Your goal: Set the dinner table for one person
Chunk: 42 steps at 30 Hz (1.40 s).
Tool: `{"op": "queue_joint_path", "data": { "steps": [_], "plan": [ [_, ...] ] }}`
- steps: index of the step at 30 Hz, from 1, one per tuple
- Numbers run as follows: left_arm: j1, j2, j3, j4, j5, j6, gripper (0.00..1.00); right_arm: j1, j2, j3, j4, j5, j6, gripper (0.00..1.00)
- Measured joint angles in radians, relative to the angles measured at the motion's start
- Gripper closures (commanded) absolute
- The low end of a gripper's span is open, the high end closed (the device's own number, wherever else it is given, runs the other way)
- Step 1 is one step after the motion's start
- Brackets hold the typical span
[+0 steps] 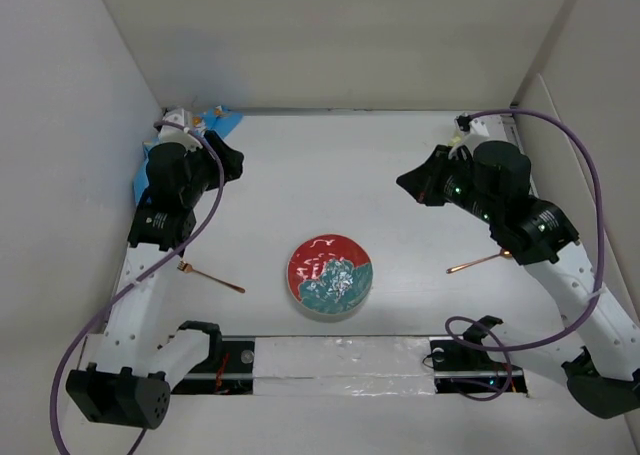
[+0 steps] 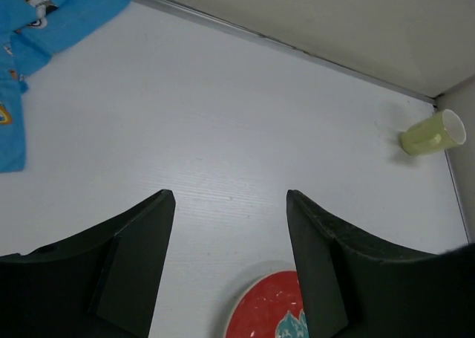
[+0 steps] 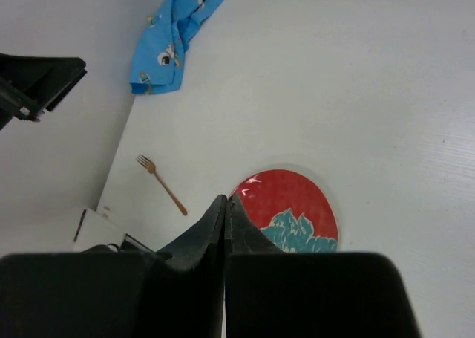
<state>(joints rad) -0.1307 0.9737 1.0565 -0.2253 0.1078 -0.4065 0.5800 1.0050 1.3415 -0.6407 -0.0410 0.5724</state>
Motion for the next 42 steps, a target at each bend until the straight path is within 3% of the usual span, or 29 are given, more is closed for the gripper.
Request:
{"op": "queue_joint_path", "data": {
  "steps": [1, 2, 3, 4, 8, 9, 11, 12, 15, 17, 20, 24, 32, 35, 36, 38, 42],
  "plan": [
    [0.002, 0.010, 0.010, -0.003, -0.018, 0.005, 0.56, -0.002, 0.003, 0.000, -0.003, 0.000, 0.000, 1.00],
    [0.005, 0.033, 0.028, -0.013, -0.044, 0.008, 0.68, -0.003, 0.007, 0.000, -0.004, 0.000, 0.000, 1.00],
    [0.014, 0.060, 0.057, -0.024, -0.066, 0.012, 0.93, -0.003, 0.011, 0.000, -0.003, 0.000, 0.000, 1.00],
    [0.024, 0.101, 0.090, -0.026, -0.095, 0.016, 1.00, -0.003, 0.013, -0.002, -0.001, 0.000, -0.001, 1.00],
    [0.078, 0.290, 0.214, -0.031, -0.213, 0.044, 1.00, -0.003, 0.010, -0.043, 0.010, -0.004, -0.005, 1.00],
    [0.093, 0.342, 0.242, -0.036, -0.234, 0.047, 0.83, -0.003, 0.006, -0.060, 0.014, -0.006, -0.005, 1.00],
    [0.131, 0.444, 0.288, -0.047, -0.255, 0.056, 0.67, -0.004, -0.004, -0.090, 0.016, -0.010, -0.007, 1.00],
    [0.154, 0.496, 0.308, -0.053, -0.262, 0.055, 0.54, -0.006, -0.009, -0.106, 0.020, -0.014, -0.008, 1.00],
    [0.212, 0.643, 0.352, -0.079, -0.298, 0.059, 0.40, -0.010, -0.019, -0.138, 0.023, -0.031, -0.009, 1.00],
    [0.235, 0.735, 0.385, -0.106, -0.320, 0.060, 0.39, -0.011, -0.016, -0.148, 0.024, -0.042, -0.014, 1.00],
    [0.253, 0.866, 0.446, -0.137, -0.330, 0.060, 0.39, -0.012, -0.003, -0.148, 0.033, -0.047, -0.024, 0.90],
    [0.264, 0.994, 0.515, -0.161, -0.339, 0.061, 0.45, -0.018, 0.018, -0.148, 0.053, -0.061, -0.032, 0.80],
    [0.270, 1.193, 0.618, -0.227, -0.362, 0.069, 0.54, -0.019, 0.061, -0.148, 0.071, -0.082, -0.042, 0.79],
    [0.270, 1.223, 0.664, -0.240, -0.357, 0.085, 0.71, -0.019, 0.077, -0.147, 0.074, -0.091, -0.042, 0.79],
    [0.270, 1.231, 0.677, -0.241, -0.353, 0.090, 0.88, -0.019, 0.083, -0.147, 0.074, -0.092, -0.042, 0.79],
    [0.270, 1.245, 0.686, -0.244, -0.343, 0.098, 1.00, -0.019, 0.094, -0.146, 0.074, -0.092, -0.043, 0.79],
    [0.261, 1.251, 0.691, -0.246, -0.343, 0.121, 1.00, -0.019, 0.102, -0.144, 0.074, -0.082, -0.045, 0.79]
  ]
}}
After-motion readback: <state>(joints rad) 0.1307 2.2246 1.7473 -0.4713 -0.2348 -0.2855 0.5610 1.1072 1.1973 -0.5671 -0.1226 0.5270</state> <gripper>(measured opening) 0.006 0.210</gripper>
